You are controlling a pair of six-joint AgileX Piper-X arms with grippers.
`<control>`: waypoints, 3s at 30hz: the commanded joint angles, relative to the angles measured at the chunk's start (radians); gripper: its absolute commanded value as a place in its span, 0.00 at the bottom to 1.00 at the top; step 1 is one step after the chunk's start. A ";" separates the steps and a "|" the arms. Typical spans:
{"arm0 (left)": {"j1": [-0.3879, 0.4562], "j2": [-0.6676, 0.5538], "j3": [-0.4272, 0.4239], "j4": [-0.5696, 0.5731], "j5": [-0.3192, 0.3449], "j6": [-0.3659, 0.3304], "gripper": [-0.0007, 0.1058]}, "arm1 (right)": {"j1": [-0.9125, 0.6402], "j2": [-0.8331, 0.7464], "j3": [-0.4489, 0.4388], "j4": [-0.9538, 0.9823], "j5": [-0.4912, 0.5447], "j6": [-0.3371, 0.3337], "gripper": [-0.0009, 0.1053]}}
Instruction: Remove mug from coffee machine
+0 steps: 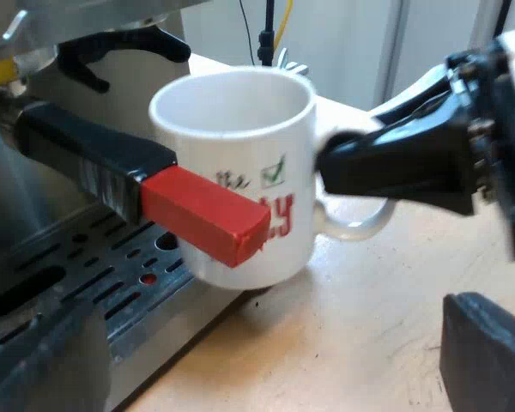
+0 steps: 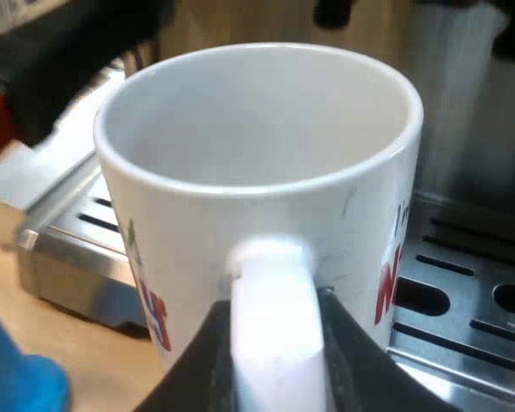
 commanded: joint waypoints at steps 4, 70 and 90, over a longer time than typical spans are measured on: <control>-0.010 -0.002 -0.024 -0.018 0.021 -0.065 0.75 | 0.057 -0.149 -0.013 0.135 0.054 0.059 0.01; -0.332 0.191 -0.029 -0.174 -0.193 -0.116 0.75 | -0.145 -0.508 0.259 0.331 0.355 0.179 0.01; -0.332 0.191 -0.029 -0.163 -0.218 -0.134 0.75 | -0.535 -0.436 0.441 -0.119 -0.081 -0.088 0.01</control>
